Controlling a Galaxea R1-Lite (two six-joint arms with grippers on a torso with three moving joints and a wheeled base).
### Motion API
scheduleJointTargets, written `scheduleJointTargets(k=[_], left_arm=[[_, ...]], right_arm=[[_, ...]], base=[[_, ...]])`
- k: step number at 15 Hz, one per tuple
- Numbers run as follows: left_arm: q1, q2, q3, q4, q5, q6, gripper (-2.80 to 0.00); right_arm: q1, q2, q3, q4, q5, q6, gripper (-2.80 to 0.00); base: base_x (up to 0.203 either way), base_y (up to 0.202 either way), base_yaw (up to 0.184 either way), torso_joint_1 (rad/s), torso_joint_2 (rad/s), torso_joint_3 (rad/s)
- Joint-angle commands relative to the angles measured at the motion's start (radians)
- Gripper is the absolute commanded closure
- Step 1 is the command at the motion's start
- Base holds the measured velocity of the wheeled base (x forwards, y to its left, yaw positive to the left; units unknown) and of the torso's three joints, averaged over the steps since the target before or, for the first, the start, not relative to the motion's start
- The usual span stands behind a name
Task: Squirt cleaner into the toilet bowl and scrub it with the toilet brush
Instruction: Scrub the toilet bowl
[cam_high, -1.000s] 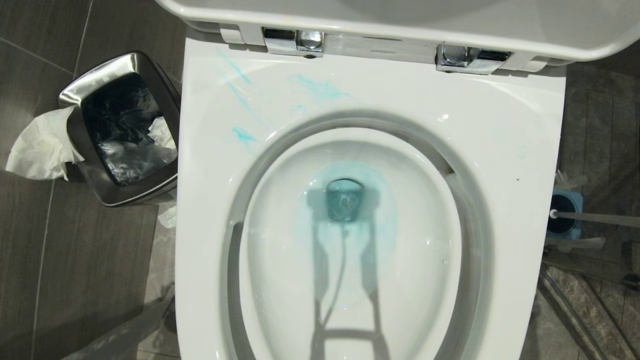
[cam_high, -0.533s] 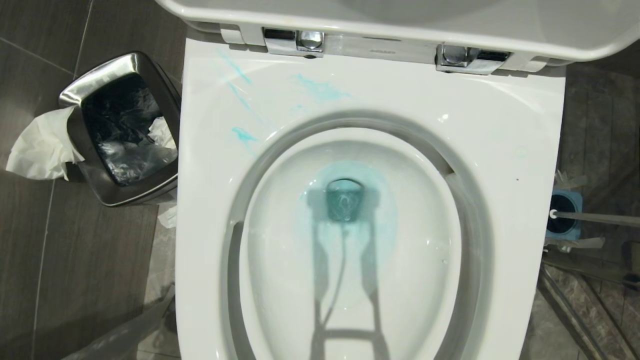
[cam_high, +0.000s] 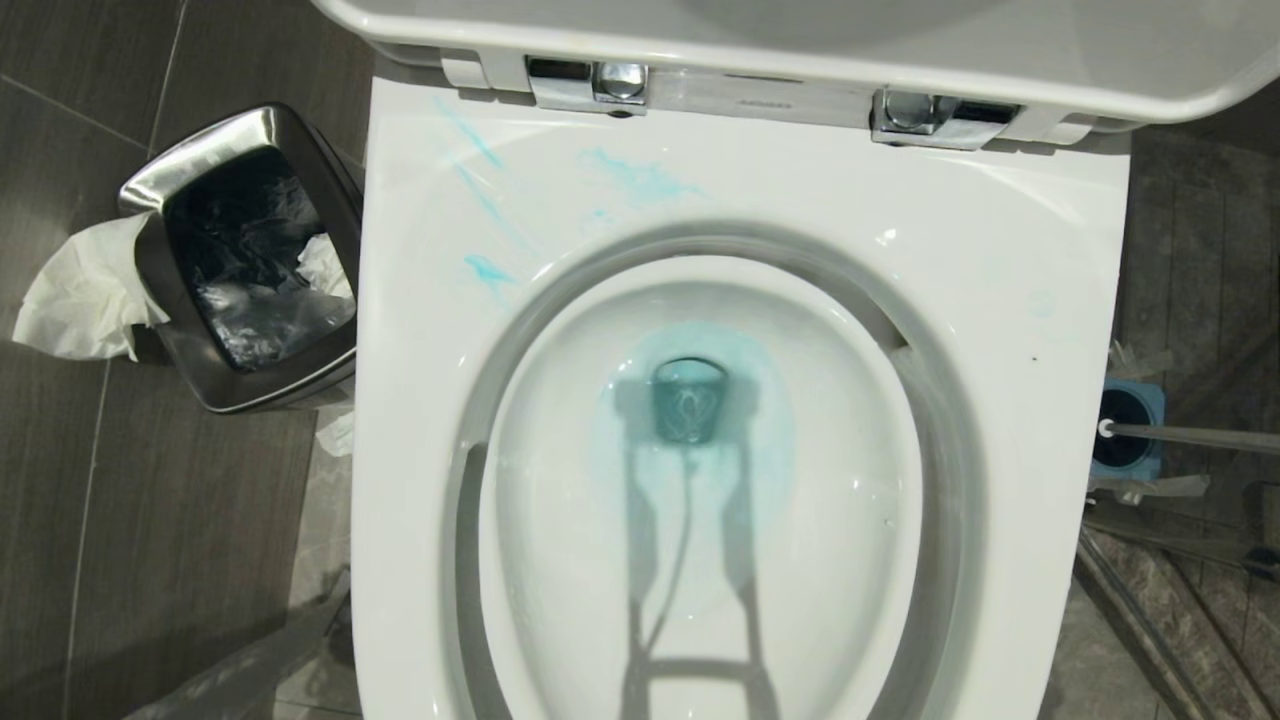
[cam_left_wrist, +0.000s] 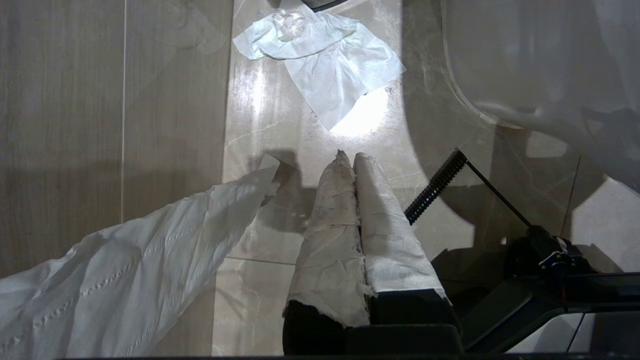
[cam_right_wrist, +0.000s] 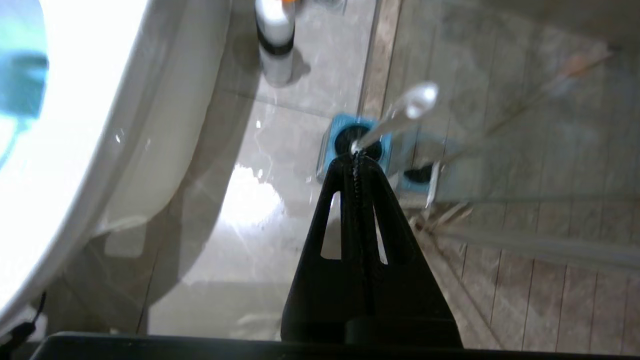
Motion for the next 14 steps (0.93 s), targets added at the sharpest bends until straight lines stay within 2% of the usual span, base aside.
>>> scheduleJointTargets(k=[1,6,8,10,14], left_arm=[[0.000,0.000,0.002,0.000,0.000,0.000,0.00],[0.000,0.000,0.002,0.000,0.000,0.000,0.00],[0.000,0.000,0.002,0.000,0.000,0.000,0.00],[0.000,0.000,0.002,0.000,0.000,0.000,0.00],[0.000,0.000,0.002,0.000,0.000,0.000,0.00]], right_arm=[[0.000,-0.003,0.089,-0.009,0.000,-0.001,0.00],[-0.001,-0.003,0.392,-0.225,0.002,-0.010,0.00],[-0.001,-0.003,0.469,-0.278,0.005,-0.020,0.00],[-0.001,-0.003,0.498,-0.304,0.023,-0.023,0.00],[0.000,-0.003,0.516,-0.310,0.108,-0.044,0.00]], base=[[0.000,0.000,0.000,0.000,0.00,0.000],[0.000,0.000,0.000,0.000,0.00,0.000],[0.000,0.000,0.000,0.000,0.00,0.000],[0.000,0.000,0.000,0.000,0.00,0.000],[0.000,0.000,0.000,0.000,0.00,0.000]])
